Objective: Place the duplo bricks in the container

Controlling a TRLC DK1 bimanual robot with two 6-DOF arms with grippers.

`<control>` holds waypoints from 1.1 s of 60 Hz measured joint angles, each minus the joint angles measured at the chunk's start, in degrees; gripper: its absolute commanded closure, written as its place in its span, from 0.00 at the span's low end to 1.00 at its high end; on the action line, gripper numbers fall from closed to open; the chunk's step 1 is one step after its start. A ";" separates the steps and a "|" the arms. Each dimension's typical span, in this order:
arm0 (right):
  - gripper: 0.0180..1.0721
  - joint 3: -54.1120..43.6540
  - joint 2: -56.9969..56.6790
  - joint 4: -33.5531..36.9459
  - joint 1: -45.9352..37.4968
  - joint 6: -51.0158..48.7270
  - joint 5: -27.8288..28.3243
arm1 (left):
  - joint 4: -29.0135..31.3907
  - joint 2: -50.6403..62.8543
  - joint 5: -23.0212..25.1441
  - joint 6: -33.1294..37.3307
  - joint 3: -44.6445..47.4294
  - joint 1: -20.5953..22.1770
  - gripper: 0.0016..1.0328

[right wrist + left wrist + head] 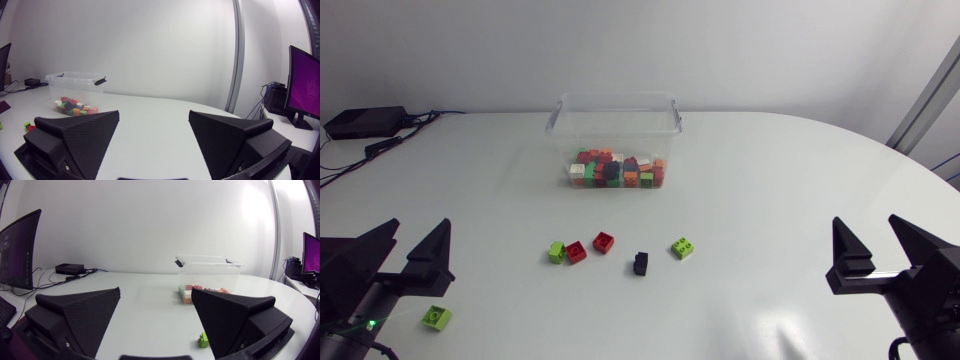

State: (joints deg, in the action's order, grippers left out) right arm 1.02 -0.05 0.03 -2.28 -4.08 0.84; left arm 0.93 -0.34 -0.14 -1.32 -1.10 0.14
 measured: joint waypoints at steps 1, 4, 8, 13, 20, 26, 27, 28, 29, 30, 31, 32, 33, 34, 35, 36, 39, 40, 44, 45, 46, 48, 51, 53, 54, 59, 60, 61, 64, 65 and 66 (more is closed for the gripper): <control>0.04 0.00 0.00 0.00 0.00 0.00 0.00 | 0.00 0.00 0.00 0.00 0.00 0.00 0.04; 0.04 0.00 0.00 0.00 0.00 0.02 0.00 | 0.00 0.00 0.00 0.00 0.00 0.00 0.04; 0.04 0.00 0.00 0.00 0.00 0.00 0.00 | 0.00 0.00 0.00 0.00 0.00 0.00 0.04; 0.04 0.00 0.00 0.00 0.00 0.00 0.00 | 0.00 0.00 0.00 0.00 0.00 0.00 0.04; 0.04 0.00 0.00 0.00 0.00 0.00 0.00 | 0.00 0.00 0.00 0.00 0.00 0.00 0.04; 0.04 0.00 0.00 0.00 0.00 0.02 0.00 | 0.00 0.00 0.00 0.00 0.00 0.00 0.04; 0.04 0.00 0.00 0.00 0.00 0.00 0.00 | 0.00 0.00 0.00 0.00 0.00 0.00 0.04; 0.04 0.00 0.00 0.00 0.00 0.00 0.00 | 0.02 0.00 0.00 0.00 0.00 0.00 0.04; 0.04 0.00 0.00 0.00 0.00 0.00 0.00 | 0.04 0.00 0.00 0.00 0.00 0.00 0.04; 0.04 0.00 0.00 0.00 -0.02 0.00 0.00 | 0.11 0.00 0.00 0.00 0.00 0.00 0.04; 0.04 0.00 0.00 0.00 -0.02 0.00 0.00 | 0.26 0.00 0.00 0.00 -0.07 0.00 0.04; 0.04 0.00 0.00 0.00 -0.02 0.00 0.00 | 0.55 0.00 0.00 0.00 -0.20 0.00 0.04; 0.04 0.00 0.00 0.00 -0.02 0.00 0.00 | 0.79 0.00 0.00 0.00 -0.31 0.00 0.04; 0.04 0.00 0.00 0.00 -0.02 0.00 0.00 | 1.09 0.00 0.00 0.02 -0.48 0.00 0.04; 0.04 0.02 0.00 0.02 -0.02 0.02 0.00 | 1.40 0.00 0.00 0.00 -0.68 0.00 0.04; 0.04 0.04 0.00 0.02 0.00 0.00 0.00 | 1.84 0.02 0.00 0.02 -0.98 -0.02 0.04; 0.04 0.35 0.00 0.35 0.00 0.00 0.02 | 2.69 0.39 0.00 0.07 -2.03 -0.02 0.04; 0.04 0.55 0.00 0.63 0.02 0.02 0.02 | 3.13 0.74 0.00 0.09 -2.64 -0.02 0.04; 0.04 1.75 0.07 1.49 0.61 0.02 0.02 | 4.61 2.82 0.02 0.31 -5.51 -0.09 0.04; 0.04 2.12 0.13 1.53 0.79 0.00 0.02 | 4.92 3.43 0.02 0.42 -6.29 -0.09 0.04; 0.04 2.51 0.24 1.53 0.96 0.02 0.02 | 5.29 4.07 0.00 0.44 -7.08 -0.09 0.04; 0.04 3.50 0.70 1.53 1.29 0.02 0.00 | 6.14 5.51 0.02 0.46 -8.87 -0.09 0.04; 0.04 5.38 2.32 1.51 1.64 0.46 0.02 | 7.52 8.11 0.24 0.48 -11.82 -0.09 0.04; 0.04 6.64 3.85 1.49 1.84 0.76 -0.02 | 8.74 9.81 0.59 0.50 -13.66 -0.07 0.04; 0.04 7.56 5.03 1.49 1.88 1.01 0.00 | 9.64 11.06 0.98 0.48 -14.93 -0.07 0.04; 0.04 10.71 10.29 1.46 1.88 1.38 0.00 | 14.34 16.74 1.36 0.70 -19.78 -0.07 0.04; 0.04 11.23 11.34 1.46 1.88 1.55 0.00 | 15.43 18.08 1.36 0.74 -20.74 -0.07 0.04; 0.04 11.72 12.20 1.46 1.88 1.60 0.02 | 16.52 19.47 1.36 0.85 -21.75 -0.07 0.04; 0.04 13.11 15.32 1.46 1.88 2.19 0.02 | 20.22 24.22 1.36 1.09 -24.92 -0.07 0.04; 0.04 13.46 16.15 1.46 1.88 2.32 0.02 | 21.57 25.68 1.33 1.31 -25.92 -0.07 0.04; 0.04 13.86 17.09 1.49 1.88 2.47 0.02 | 23.26 27.45 1.36 1.46 -27.23 -0.07 0.04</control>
State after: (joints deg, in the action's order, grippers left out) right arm 14.87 17.04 1.52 -0.40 -1.61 0.86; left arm 24.18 27.11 1.21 0.14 -28.34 0.08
